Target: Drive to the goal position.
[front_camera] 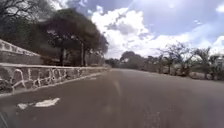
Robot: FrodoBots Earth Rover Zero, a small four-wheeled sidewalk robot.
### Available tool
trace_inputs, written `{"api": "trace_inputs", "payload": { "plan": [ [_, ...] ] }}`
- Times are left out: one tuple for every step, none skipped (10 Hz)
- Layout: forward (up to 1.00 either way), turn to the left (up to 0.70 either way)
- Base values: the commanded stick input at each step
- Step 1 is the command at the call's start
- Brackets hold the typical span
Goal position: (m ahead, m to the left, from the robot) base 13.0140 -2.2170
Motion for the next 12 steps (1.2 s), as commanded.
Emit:
{"api": "trace_inputs", "payload": {
  "plan": [
    [0.7, 0.0],
    [0.7, 0.0],
    [0.7, 0.0],
    [0.7, 0.0],
    [0.7, 0.0],
    [0.7, 0.0],
    [0.7, 0.0],
    [0.7, 0.0],
    [0.7, 0.0],
    [0.7, 0.0],
    [0.7, 0.13],
    [0.7, 0.28]
  ]
}}
